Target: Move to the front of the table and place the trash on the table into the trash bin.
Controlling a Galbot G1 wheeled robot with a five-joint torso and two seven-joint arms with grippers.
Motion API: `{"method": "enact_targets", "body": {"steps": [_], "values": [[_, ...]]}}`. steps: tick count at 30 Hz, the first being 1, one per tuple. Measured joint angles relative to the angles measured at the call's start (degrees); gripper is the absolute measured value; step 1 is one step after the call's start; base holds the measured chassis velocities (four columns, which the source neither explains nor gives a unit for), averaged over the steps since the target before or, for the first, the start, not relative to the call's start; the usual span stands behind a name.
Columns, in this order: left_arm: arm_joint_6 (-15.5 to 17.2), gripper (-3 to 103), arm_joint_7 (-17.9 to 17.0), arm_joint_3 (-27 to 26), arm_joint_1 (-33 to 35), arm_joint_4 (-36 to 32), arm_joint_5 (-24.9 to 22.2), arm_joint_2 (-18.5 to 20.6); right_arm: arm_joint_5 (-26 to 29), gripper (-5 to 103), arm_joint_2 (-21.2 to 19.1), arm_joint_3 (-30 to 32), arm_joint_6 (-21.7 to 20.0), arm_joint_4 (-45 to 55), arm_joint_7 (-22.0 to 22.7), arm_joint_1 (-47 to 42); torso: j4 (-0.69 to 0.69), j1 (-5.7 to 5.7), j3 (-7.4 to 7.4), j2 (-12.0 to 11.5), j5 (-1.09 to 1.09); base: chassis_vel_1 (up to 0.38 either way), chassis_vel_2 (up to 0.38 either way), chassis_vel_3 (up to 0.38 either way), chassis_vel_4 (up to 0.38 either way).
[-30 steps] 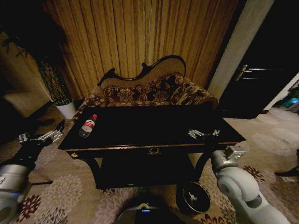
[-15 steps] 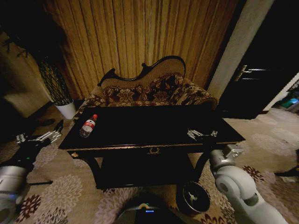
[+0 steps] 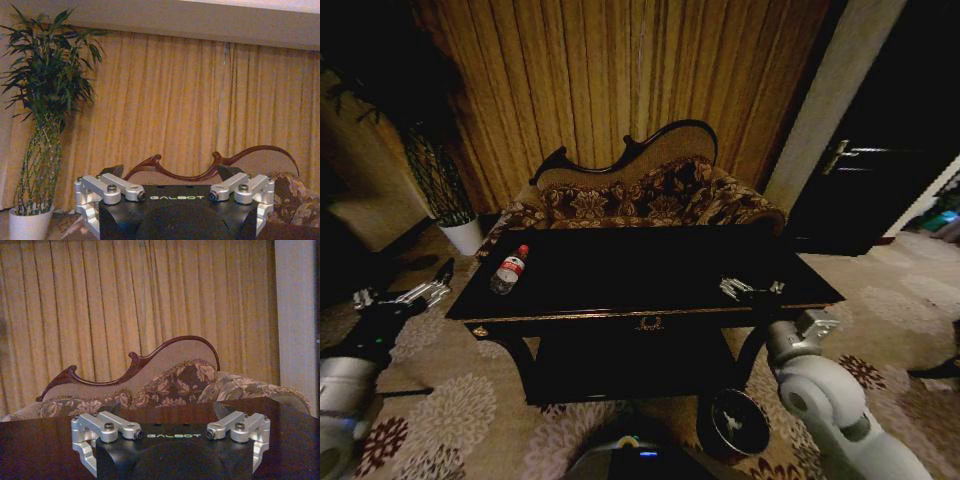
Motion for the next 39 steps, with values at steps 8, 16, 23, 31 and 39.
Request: {"method": "enact_targets", "body": {"steps": [8, 16, 23, 31, 39], "values": [[0.2, 100, 0.0, 0.2, -0.1, 0.2, 0.1, -0.2, 0.1, 100, -0.3, 0.1, 0.0, -0.3, 0.0, -0.1, 0.00, 0.00, 0.00, 0.0, 0.00, 0.000, 0.000, 0.000, 0.000], [0.2, 100, 0.0, 0.2, -0.2, 0.3, 0.1, -0.2, 0.2, 100, -0.4, 0.1, 0.0, -0.2, 0.0, 0.1, 0.00, 0.00, 0.00, 0.0, 0.00, 0.000, 0.000, 0.000, 0.000], [0.2, 100, 0.0, 0.3, -0.4, 0.6, 0.1, 0.0, 0.3, 100, -0.5, 0.2, 0.0, -0.1, -0.1, -0.2, 0.00, 0.00, 0.00, 0.0, 0.00, 0.000, 0.000, 0.000, 0.000], [0.2, 100, -0.9, 0.6, -1.1, 1.5, 0.1, 1.4, 0.3, 100, -0.8, 0.3, 0.0, -0.1, -0.1, -0.3, 0.01, 0.00, 0.00, 0.0, 0.00, 0.000, 0.000, 0.000, 0.000], [4.7, 100, -5.9, 0.5, -5.2, 7.5, -4.5, 9.0, 1.4, 100, -2.1, 1.9, 0.0, 0.6, -0.1, -1.8, 0.00, 0.00, 0.00, 0.0, -0.02, 0.000, 0.000, 0.000, 0.000]]}}
